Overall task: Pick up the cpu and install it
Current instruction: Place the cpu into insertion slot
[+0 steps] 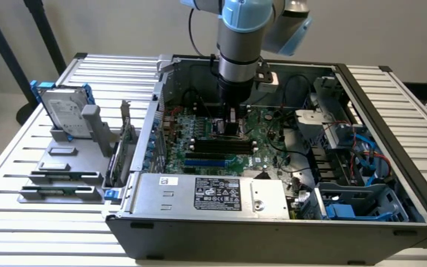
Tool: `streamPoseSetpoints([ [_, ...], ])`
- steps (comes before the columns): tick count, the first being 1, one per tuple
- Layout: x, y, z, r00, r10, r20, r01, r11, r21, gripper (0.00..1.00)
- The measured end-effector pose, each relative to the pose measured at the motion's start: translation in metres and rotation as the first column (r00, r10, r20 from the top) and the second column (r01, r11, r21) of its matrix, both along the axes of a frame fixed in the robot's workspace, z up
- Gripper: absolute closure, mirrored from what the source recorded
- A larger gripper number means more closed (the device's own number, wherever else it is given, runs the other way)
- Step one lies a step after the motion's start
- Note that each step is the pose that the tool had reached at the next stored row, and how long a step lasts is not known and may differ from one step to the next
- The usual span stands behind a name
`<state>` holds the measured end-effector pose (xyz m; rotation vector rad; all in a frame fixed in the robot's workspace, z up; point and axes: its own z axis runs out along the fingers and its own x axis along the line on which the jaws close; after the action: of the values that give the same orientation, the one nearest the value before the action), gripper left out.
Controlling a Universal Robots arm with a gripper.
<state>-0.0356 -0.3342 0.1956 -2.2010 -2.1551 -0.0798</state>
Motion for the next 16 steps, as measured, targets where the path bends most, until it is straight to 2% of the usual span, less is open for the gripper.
streamPoseSetpoints([
  [1,0.0,-0.0002,0.0001,1.0,0.0,-0.0003,0.0,1.0,-0.0006,0.37],
  [5,-0.001,-0.0004,0.0003,1.0,0.0,-0.0006,0.0,1.0,-0.0013,0.37],
  [8,-0.001,-0.0004,0.002,1.0,0.0,-0.0001,0.0,1.0,0.001,0.37],
  [16,-0.002,-0.0004,0.0236,1.0,0.0,0.0001,0.0,1.0,0.0053,0.37],
])
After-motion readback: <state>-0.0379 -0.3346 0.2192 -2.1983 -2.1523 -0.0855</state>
